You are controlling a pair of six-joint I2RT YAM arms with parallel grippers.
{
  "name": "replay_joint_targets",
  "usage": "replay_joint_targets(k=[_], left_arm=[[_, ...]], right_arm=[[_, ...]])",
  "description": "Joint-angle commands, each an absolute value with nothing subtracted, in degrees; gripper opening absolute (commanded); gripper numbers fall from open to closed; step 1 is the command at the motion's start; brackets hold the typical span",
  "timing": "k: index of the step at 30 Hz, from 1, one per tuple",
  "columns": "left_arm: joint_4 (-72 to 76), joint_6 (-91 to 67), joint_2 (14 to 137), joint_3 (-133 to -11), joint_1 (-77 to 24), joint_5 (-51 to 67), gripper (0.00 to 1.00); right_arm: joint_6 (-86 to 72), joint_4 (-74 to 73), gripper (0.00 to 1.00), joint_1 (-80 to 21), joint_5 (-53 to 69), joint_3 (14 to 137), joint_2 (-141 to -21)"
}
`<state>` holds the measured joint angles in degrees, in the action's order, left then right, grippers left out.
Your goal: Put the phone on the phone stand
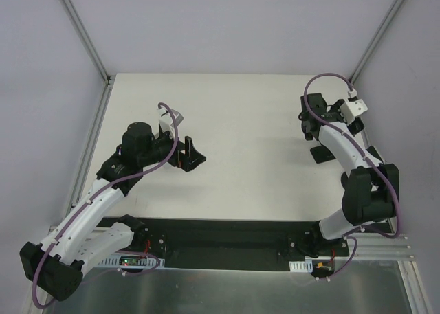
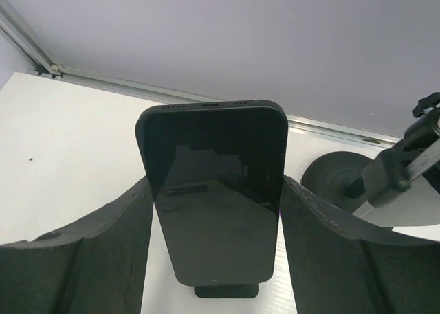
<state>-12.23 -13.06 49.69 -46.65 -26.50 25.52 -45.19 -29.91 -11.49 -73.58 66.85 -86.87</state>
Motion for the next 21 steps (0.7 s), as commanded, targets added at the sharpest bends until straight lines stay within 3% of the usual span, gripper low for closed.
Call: replay_joint_targets(k=[1, 21], left_arm=[[-10.02, -13.27, 49.57, -46.49, -25.84, 27.33, 0.99], [-10.02, -13.36, 50.98, -46.49, -25.84, 27.69, 0.99]], right_arm=[[-47.29, -25.76, 0.01, -10.02, -78.05, 67.86, -88.5], [-46.41, -17.85, 0.01, -8.53, -76.55, 61.26, -92.02]])
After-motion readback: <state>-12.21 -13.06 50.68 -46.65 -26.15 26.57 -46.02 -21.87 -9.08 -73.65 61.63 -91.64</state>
